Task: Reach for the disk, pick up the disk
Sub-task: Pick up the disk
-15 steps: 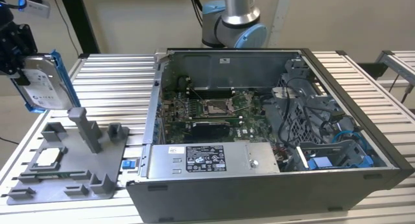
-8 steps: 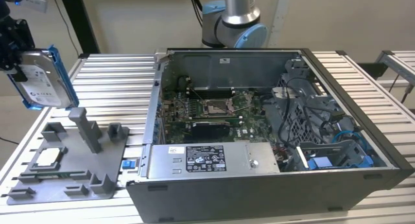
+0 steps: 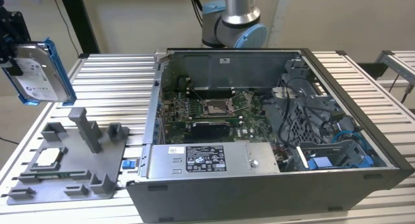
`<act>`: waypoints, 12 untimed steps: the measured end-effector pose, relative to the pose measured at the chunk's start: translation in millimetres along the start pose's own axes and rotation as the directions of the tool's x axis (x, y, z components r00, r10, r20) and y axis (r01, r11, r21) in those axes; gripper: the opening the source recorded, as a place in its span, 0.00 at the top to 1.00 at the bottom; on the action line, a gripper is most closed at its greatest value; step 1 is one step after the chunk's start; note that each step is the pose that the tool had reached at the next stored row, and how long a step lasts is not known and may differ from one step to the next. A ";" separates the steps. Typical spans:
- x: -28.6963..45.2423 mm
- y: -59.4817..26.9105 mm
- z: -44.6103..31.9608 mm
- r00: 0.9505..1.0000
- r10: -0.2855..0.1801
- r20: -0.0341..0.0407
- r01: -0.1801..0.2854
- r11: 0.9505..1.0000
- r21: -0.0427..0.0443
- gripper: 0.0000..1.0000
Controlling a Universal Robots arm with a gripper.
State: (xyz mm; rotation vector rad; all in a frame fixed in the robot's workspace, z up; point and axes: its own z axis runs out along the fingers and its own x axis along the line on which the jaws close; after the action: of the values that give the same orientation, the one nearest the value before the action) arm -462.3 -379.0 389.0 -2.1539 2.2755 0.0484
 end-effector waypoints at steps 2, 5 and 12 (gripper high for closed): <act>-0.1 0.3 -3.2 1.000 0.000 0.001 0.000 1.000 0.000 1.00; -0.2 1.0 -5.8 1.000 0.000 0.002 0.000 1.000 0.006 1.00; -0.4 2.3 -8.8 1.000 -0.002 0.005 0.002 0.998 0.056 1.00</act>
State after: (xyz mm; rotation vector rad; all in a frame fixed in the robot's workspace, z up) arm -464.4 -378.6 397.9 -2.1259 2.2439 -0.0101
